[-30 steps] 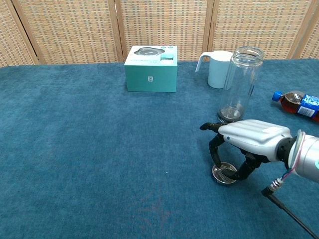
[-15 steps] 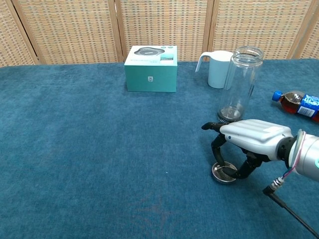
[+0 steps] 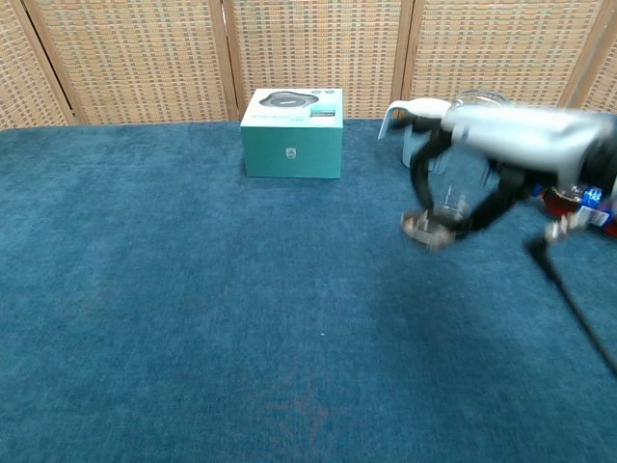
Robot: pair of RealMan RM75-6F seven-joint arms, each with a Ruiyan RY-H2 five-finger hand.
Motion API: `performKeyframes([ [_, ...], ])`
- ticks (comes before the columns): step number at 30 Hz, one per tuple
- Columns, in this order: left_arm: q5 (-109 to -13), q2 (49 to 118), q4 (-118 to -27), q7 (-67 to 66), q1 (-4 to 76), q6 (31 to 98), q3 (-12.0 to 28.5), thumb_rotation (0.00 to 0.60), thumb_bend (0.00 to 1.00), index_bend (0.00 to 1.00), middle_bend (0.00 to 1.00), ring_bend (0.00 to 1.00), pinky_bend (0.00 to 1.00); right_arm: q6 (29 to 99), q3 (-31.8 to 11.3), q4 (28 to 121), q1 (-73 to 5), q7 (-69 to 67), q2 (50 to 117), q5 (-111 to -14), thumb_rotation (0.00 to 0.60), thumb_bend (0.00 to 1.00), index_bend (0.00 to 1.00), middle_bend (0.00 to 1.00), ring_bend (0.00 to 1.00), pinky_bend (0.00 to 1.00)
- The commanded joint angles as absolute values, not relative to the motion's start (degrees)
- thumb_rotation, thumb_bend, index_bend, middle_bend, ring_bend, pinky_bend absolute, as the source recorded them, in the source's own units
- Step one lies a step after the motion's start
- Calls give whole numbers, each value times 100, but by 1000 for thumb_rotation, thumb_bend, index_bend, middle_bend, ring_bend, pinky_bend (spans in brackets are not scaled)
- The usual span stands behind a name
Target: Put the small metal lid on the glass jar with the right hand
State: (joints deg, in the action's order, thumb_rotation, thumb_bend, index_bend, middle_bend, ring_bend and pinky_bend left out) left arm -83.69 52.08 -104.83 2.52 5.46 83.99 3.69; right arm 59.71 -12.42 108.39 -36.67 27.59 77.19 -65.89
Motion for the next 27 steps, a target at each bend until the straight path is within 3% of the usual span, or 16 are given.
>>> performKeyframes([
  [1,-8379,5212,-10483,247,548,8406,370,600,78,0,0,0,0,6114,-1694,11039,-3816,2773,7336,-6187,600,589,654,0,0,0],
  [5,-8345,5222,-10483,237,565,8376,381,600,79,0,0,0,0,6182,-2319,10932,-4055,2757,6980,-5371,600,590,654,0,0,0],
  [8,-8331,5230,-10480,218,575,8357,382,600,78,0,0,0,0,6206,-2467,10793,-4201,2859,6872,-5044,600,590,654,0,0,0],
  [18,-8244,5245,-10490,166,600,8311,403,600,78,0,0,0,0,6265,-2356,10067,-4535,3103,7040,-4292,600,590,654,0,0,0],
  [27,-8246,5251,-10492,152,613,8290,397,600,78,0,0,0,0,6220,-2140,9823,-4631,2919,7282,-4273,600,589,654,0,0,0],
])
